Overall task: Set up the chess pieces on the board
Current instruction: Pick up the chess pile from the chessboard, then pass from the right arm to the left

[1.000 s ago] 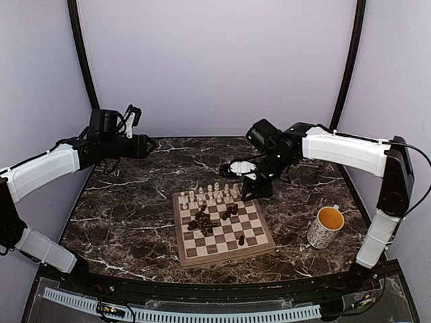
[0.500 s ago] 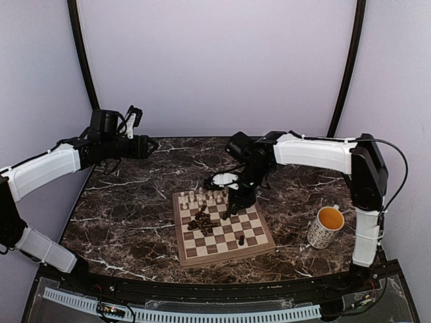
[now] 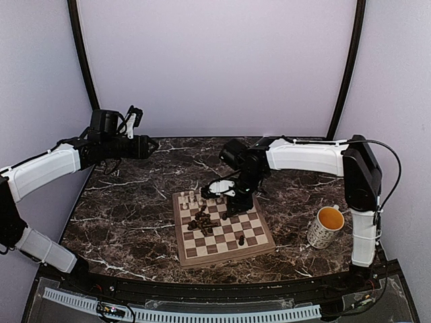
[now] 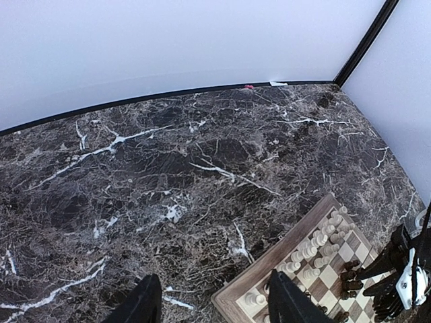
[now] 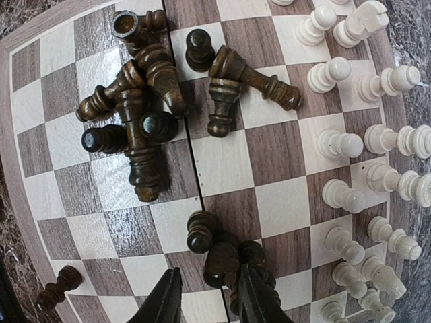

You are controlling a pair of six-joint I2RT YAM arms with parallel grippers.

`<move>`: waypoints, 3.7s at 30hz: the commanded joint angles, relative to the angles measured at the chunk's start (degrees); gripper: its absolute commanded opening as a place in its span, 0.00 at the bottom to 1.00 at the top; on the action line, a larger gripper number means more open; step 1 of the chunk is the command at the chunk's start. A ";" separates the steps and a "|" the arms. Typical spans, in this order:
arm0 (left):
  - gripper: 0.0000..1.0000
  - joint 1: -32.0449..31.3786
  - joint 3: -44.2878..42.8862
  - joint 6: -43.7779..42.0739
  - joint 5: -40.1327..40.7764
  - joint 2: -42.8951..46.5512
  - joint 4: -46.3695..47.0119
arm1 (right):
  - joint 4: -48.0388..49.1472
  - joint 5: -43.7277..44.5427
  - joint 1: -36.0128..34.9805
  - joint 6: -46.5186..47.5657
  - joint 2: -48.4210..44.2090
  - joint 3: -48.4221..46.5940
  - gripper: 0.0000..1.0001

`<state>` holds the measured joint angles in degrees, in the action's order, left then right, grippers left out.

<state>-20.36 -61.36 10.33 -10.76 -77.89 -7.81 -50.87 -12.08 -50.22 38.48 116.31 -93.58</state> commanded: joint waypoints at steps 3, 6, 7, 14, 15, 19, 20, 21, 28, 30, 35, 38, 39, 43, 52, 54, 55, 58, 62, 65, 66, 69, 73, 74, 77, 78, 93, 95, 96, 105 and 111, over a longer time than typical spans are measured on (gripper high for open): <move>0.56 0.50 -0.06 0.48 -1.10 0.53 0.17 | 0.84 0.42 -0.84 -0.11 0.47 -0.28 0.26; 0.56 0.50 -0.07 0.48 -1.22 0.52 0.23 | 1.01 0.67 -1.02 -0.24 0.80 -0.29 0.26; 0.56 0.50 -0.05 0.48 -1.20 0.54 0.24 | 1.13 0.74 -1.12 -0.27 0.98 -0.29 0.26; 0.56 0.50 0.07 0.57 -1.27 0.46 0.26 | 0.58 0.33 -1.29 -0.51 0.91 -0.99 0.16; 0.56 0.50 0.03 0.57 -1.27 0.46 0.26 | 0.41 0.27 -1.29 -0.57 0.48 -0.95 0.15; 0.56 0.50 0.08 0.58 -1.34 0.37 0.26 | -0.14 1.37 -1.29 -1.00 -2.31 0.44 0.13; 0.56 0.50 0.05 0.57 -1.35 0.33 0.26 | -0.43 1.65 -1.31 -1.22 -3.29 0.90 0.13; 0.56 0.50 0.05 0.57 -1.38 0.25 0.30 | -0.86 1.85 -1.31 -1.46 -4.27 1.50 0.13; 0.56 0.54 -0.06 0.57 -1.42 -0.35 0.26 | -0.46 1.62 -1.13 -1.77 -13.79 8.84 0.12; 0.56 0.57 0.01 0.45 -1.21 -0.56 0.19 | -0.22 1.08 -0.96 -1.37 -16.02 11.19 0.12; 0.57 0.58 -0.12 0.05 -0.49 -0.69 -0.05 | 0.10 -0.68 -0.85 -0.79 -20.89 18.47 0.12; 0.57 0.71 -0.10 -0.19 0.04 -0.76 -0.05 | 0.58 -3.02 -0.84 -0.90 -23.42 21.77 0.12; 0.56 0.74 -0.09 -0.26 0.08 -0.81 -0.08 | 0.68 -3.63 -0.84 -0.90 -23.96 22.54 0.13; 0.57 0.83 -0.21 -0.39 0.34 -1.21 -0.25 | 0.87 -4.97 -0.86 -0.45 -25.05 24.92 0.13; 0.53 0.94 0.85 -1.83 -8.69 -0.69 4.04 | -5.04 -9.49 -0.58 0.26 -26.54 21.21 0.13; 0.48 0.66 3.55 -2.28 -18.05 0.89 10.59 | -7.26 -11.62 0.85 0.07 -27.29 17.56 0.13; 0.47 0.05 6.19 -2.62 -22.63 2.59 13.12 | -7.82 -13.57 2.21 -0.20 -27.81 15.82 0.13; 0.47 -3.33 12.42 -4.15 -26.26 6.48 26.39 | -7.95 -22.11 8.03 -2.08 -28.82 10.62 0.12; 0.50 -12.45 20.74 -1.59 -23.00 8.67 43.57 | -5.42 -33.10 15.01 -4.72 -29.33 6.64 0.11; 0.52 -19.41 23.00 1.11 -20.46 5.32 55.33 | -3.41 -38.83 17.76 -6.63 -29.40 4.86 0.11; 0.53 -20.57 24.26 2.24 -18.44 2.97 58.42 | -3.23 -40.17 18.26 -7.00 -29.20 4.04 0.11; 0.54 -25.21 25.10 4.58 -16.91 -3.42 73.87 | -4.18 -43.14 18.49 -7.60 -28.66 1.40 0.11; 0.54 -27.97 22.01 9.65 -19.01 -13.83 86.46 | -4.10 -45.13 18.48 -8.65 -28.99 0.44 0.12; 0.54 -28.75 20.41 9.99 -19.73 -16.45 87.35 | -4.20 -45.15 18.49 -8.68 -29.08 0.40 0.12; 0.52 -30.21 17.24 10.11 -20.30 -20.23 87.66 | -4.09 -44.93 18.49 -8.68 -29.61 1.23 0.12; 0.52 -30.73 15.90 10.09 -20.43 -21.35 87.33 | -3.92 -44.70 18.49 -8.76 -29.98 1.74 0.12; 0.48 -32.11 6.27 11.57 -21.89 -27.65 82.27 | -3.18 -44.61 18.49 -8.68 -32.16 5.10 0.13; 0.47 -32.19 5.73 11.49 -22.49 -27.89 81.87 | -2.95 -44.46 18.53 -8.68 -32.03 5.20 0.14; 0.45 -32.19 5.55 11.44 -22.69 -27.95 81.55 | -2.89 -44.32 18.49 -8.66 -31.93 5.29 0.13; 0.26 -32.33 3.97 11.16 -26.25 -28.37 79.25 | -1.69 -43.16 18.49 -9.88 -30.85 4.92 0.13; 0.14 -32.37 4.04 11.50 -26.55 -28.25 78.34 | -0.63 -40.75 18.49 -10.63 -30.59 5.08 0.13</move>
<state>-52.40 -56.21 21.74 -35.86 -106.54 71.00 -53.95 -55.00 -31.81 29.21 85.60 -88.62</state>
